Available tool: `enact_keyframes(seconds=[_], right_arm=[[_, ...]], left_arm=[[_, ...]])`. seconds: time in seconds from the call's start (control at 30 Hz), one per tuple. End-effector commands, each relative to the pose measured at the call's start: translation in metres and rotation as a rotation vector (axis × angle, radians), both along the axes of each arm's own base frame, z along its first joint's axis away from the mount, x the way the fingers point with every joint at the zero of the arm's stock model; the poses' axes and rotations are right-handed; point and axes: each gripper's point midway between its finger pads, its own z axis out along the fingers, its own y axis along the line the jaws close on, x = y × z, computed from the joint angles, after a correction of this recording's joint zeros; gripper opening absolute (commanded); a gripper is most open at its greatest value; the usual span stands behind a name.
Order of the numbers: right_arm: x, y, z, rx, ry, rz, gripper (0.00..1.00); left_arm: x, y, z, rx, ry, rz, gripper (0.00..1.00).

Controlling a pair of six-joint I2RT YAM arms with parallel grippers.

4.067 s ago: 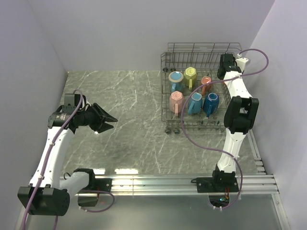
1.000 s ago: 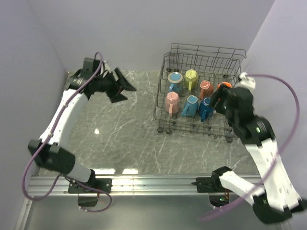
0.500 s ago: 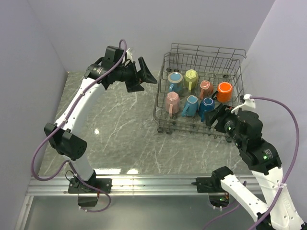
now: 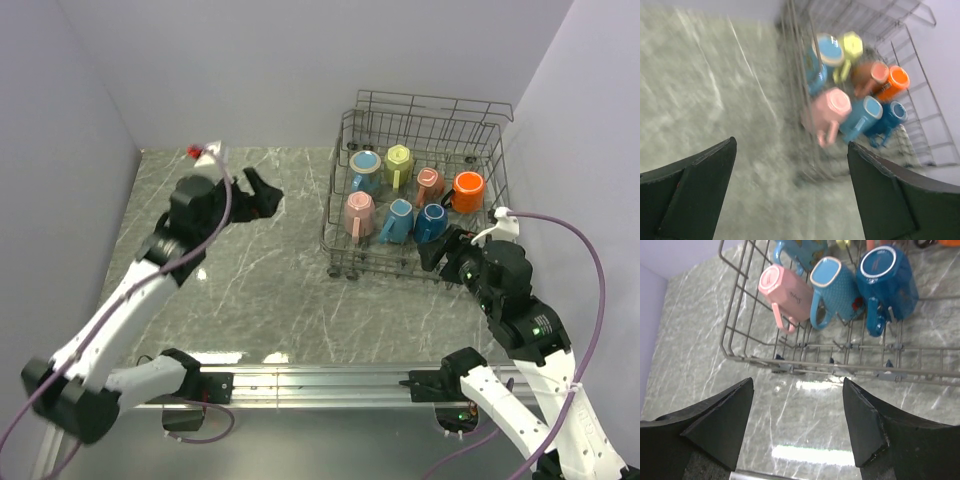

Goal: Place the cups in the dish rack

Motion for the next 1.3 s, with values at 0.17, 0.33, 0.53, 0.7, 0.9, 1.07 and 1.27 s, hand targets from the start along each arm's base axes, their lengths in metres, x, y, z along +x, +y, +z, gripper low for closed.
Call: enact_keyframes(seconds=[0.17, 0.33, 0.53, 0.7, 0.9, 1.07, 1.27], right_arm=[[0.016, -0.02, 0.004, -0.083, -0.027, -0.106, 0.75], [0.015, -0.02, 0.004, -0.122, -0.04, -0.074, 0.76], [0.006, -0.026, -0.007, -0.119, -0.003, -0.104, 0.97], [-0.003, -0.033, -0.02, -0.119, 0.02, -0.128, 0.98], [-0.009, -0.036, -0.013, -0.099, -0.045, -0.129, 0.99], [-0.009, -0.035, -0.014, -0.108, -0.044, -0.12, 0.99], [-0.006, -0.032, -0.019, -0.106, -0.012, -0.12, 0.99]], left_arm=[[0.016, -0.005, 0.022, 0.122, -0.261, -0.067, 0.93], [0.019, -0.051, 0.026, -0.003, -0.197, -0.259, 0.99], [0.031, -0.072, 0.035, -0.07, -0.214, -0.313, 0.99], [0.038, -0.087, 0.032, -0.048, -0.217, -0.388, 0.99], [0.042, -0.098, 0.035, -0.07, -0.219, -0.417, 0.99], [0.043, -0.106, 0.034, -0.058, -0.212, -0.425, 0.99], [0.039, -0.108, 0.032, -0.035, -0.215, -0.43, 0.99]])
